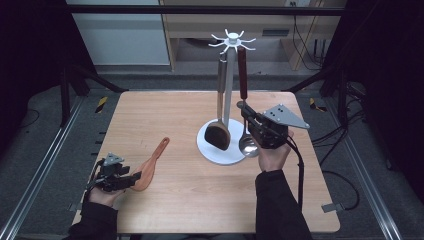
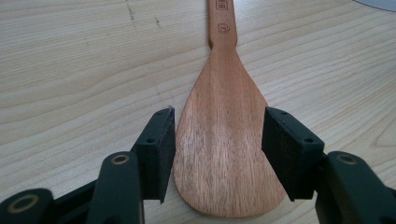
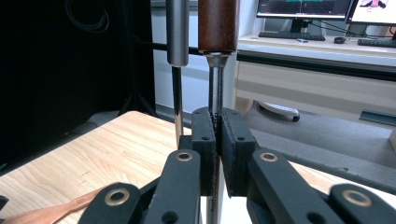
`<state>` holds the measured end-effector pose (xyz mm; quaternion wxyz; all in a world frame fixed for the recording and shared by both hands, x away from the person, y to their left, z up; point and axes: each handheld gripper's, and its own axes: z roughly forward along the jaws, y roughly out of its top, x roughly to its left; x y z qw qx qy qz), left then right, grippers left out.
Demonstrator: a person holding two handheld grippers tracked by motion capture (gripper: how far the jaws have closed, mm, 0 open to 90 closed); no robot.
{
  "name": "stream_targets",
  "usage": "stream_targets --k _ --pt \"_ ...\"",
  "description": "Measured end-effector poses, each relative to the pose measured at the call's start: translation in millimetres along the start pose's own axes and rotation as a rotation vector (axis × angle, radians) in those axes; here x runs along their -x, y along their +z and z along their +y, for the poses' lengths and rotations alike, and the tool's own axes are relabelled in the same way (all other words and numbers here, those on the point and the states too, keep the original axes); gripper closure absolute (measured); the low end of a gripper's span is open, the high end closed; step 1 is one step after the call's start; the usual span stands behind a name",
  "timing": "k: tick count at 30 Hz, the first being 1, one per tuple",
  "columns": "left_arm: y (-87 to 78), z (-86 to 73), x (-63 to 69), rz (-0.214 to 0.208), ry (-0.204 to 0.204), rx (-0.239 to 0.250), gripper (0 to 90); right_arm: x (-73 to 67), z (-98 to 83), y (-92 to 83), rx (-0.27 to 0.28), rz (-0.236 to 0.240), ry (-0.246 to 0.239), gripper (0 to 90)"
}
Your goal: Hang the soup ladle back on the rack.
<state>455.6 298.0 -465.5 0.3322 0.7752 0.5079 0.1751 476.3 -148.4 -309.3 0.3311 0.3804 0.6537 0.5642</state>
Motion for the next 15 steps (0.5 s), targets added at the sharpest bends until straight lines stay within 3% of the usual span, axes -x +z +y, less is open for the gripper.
stream_targets --k 15 --pt "-0.1 0.1 0.0 0.0 0.001 0.001 44.6 0.0 -0.5 13.5 -0.013 -0.013 0.009 85.1"
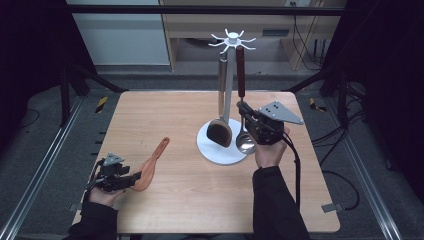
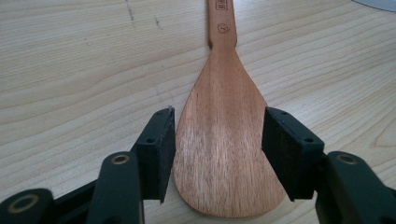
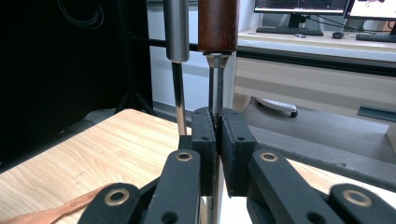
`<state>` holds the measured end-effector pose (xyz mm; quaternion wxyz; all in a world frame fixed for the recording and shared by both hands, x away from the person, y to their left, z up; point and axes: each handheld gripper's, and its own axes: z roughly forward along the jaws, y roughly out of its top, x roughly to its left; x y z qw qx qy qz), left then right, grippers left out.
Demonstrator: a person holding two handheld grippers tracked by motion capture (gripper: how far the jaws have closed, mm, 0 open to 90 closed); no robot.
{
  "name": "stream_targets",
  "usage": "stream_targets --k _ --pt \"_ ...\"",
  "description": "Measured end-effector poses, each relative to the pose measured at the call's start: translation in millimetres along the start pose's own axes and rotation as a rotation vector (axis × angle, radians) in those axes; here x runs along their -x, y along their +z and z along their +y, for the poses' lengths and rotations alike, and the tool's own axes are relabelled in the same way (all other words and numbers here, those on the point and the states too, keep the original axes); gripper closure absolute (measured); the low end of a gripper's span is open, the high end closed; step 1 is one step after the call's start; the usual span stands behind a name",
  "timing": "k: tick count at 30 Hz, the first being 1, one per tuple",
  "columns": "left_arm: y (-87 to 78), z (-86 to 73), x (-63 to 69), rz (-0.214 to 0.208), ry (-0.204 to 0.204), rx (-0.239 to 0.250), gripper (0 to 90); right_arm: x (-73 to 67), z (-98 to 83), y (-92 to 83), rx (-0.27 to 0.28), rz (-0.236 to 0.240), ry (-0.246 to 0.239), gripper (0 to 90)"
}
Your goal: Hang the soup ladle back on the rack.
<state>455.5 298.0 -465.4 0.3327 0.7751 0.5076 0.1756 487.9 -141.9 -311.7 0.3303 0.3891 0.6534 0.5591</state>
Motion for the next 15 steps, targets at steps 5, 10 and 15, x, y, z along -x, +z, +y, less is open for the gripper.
stream_targets --k 5,10,15 --pt "-0.1 0.0 -0.3 0.0 0.001 0.0 44.6 -0.7 -0.3 4.3 -0.002 -0.004 -0.003 85.1" --pt "-0.2 0.1 -0.2 -0.001 0.001 0.0 44.6 -1.8 1.0 8.8 -0.011 -0.015 -0.011 85.1" --pt "-0.2 0.1 -0.4 -0.001 0.001 0.001 44.6 -2.0 1.3 14.5 -0.012 -0.023 -0.015 85.0"
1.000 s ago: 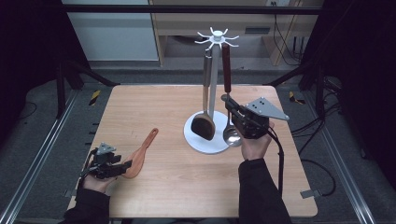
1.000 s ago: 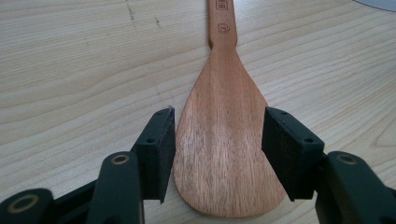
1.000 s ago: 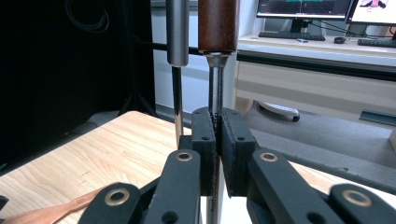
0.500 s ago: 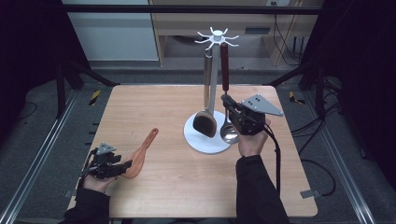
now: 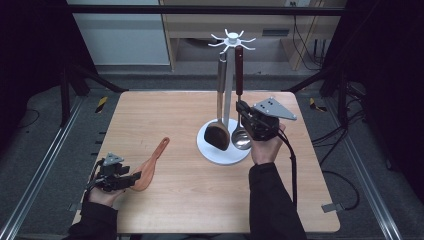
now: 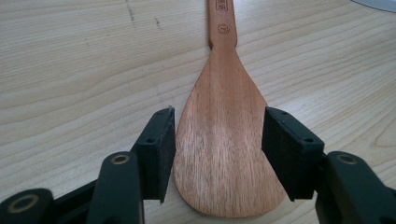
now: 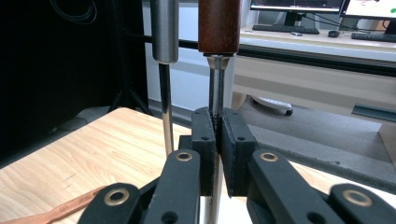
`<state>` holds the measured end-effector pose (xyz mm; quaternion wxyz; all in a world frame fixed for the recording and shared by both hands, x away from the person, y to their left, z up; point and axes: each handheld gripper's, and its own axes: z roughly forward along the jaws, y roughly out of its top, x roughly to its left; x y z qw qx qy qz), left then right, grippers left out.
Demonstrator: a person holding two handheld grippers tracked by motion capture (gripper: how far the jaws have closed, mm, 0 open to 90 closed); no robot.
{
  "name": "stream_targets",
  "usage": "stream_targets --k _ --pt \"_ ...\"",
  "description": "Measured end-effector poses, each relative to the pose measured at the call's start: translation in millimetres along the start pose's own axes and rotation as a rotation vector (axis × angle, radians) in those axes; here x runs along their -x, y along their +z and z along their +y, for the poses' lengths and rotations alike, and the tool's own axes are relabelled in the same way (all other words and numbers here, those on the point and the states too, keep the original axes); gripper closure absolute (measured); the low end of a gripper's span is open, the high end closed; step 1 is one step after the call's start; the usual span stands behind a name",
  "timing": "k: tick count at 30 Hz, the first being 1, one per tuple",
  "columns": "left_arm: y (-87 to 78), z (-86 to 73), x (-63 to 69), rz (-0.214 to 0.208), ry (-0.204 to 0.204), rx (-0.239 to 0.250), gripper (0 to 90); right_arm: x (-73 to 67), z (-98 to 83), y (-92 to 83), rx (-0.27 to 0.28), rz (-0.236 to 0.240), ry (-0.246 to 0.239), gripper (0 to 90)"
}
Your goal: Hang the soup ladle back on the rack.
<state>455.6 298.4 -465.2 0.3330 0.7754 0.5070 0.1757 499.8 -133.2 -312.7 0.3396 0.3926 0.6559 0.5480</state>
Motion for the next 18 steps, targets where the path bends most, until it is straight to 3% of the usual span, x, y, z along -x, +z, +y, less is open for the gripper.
stream_targets --k 18 --pt "-0.1 0.1 0.2 -0.001 0.0 0.001 44.6 0.2 -0.3 20.9 -0.007 -0.024 -0.021 84.6"
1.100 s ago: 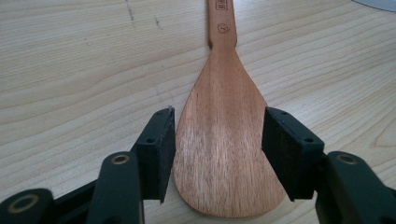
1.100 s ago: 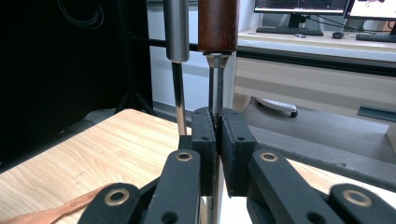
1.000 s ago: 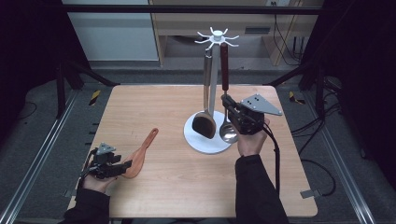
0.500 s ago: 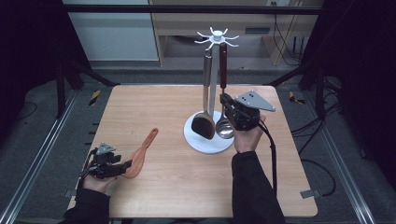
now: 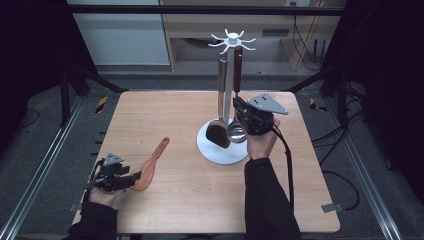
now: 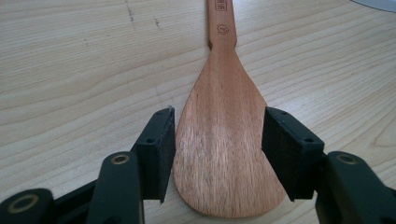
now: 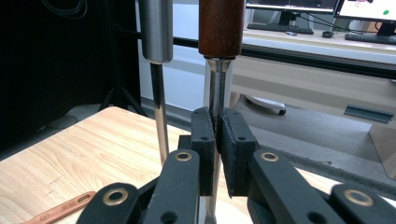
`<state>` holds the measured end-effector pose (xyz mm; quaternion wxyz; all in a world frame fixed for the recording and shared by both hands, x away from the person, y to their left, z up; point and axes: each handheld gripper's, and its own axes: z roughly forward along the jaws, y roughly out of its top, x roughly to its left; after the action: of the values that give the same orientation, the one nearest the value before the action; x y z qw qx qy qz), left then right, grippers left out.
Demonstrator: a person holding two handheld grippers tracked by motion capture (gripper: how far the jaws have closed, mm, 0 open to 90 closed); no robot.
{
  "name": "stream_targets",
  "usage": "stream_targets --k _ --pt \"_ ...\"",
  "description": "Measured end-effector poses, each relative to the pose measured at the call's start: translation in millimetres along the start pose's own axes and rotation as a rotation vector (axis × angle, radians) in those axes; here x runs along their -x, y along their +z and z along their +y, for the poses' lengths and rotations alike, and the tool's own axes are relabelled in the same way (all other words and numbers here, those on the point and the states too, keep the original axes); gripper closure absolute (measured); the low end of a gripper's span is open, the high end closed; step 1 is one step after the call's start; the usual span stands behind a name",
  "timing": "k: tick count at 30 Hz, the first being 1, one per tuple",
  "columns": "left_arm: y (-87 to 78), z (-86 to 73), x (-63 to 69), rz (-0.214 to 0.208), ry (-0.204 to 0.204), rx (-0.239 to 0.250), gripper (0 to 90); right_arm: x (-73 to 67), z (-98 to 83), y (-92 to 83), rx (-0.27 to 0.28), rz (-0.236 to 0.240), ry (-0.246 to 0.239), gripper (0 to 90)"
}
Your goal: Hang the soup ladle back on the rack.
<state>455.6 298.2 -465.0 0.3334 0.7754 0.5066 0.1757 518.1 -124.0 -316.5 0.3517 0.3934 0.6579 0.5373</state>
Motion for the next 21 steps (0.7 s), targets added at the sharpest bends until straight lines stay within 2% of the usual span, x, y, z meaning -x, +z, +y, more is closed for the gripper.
stream_targets --k 21 --pt "0.3 0.1 1.0 -0.001 0.0 -0.001 44.5 1.3 -4.4 7.3 0.035 -0.002 -0.006 82.5"
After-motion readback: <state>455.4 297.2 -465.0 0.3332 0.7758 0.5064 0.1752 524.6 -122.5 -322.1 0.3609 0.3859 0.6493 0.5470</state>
